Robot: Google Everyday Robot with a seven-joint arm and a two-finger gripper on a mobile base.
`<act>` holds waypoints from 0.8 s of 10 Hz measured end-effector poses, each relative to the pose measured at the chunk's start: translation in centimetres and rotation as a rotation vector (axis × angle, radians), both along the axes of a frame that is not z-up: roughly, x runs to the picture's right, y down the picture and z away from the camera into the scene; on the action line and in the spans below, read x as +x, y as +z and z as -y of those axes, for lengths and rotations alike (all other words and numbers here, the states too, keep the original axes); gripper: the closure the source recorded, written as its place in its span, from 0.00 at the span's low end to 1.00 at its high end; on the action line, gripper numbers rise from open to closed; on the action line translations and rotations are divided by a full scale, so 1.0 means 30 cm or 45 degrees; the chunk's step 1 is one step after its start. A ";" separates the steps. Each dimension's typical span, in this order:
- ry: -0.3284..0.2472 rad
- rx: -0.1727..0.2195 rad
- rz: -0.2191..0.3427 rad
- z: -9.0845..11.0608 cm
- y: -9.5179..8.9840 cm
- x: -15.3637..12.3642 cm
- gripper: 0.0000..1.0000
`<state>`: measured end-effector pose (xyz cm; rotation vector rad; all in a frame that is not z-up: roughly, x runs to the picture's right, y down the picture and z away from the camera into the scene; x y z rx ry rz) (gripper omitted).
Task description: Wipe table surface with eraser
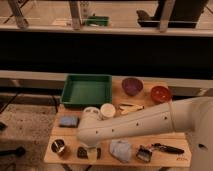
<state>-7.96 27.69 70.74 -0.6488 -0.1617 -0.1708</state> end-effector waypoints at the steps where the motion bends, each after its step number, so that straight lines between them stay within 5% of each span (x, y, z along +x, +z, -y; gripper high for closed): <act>1: -0.002 0.015 0.016 0.027 -0.035 -0.007 0.20; 3: -0.010 0.051 0.053 0.094 -0.122 -0.025 0.21; 6: -0.011 0.043 0.050 0.154 -0.201 -0.033 0.39; 8: -0.005 0.033 0.056 0.120 -0.194 -0.045 0.28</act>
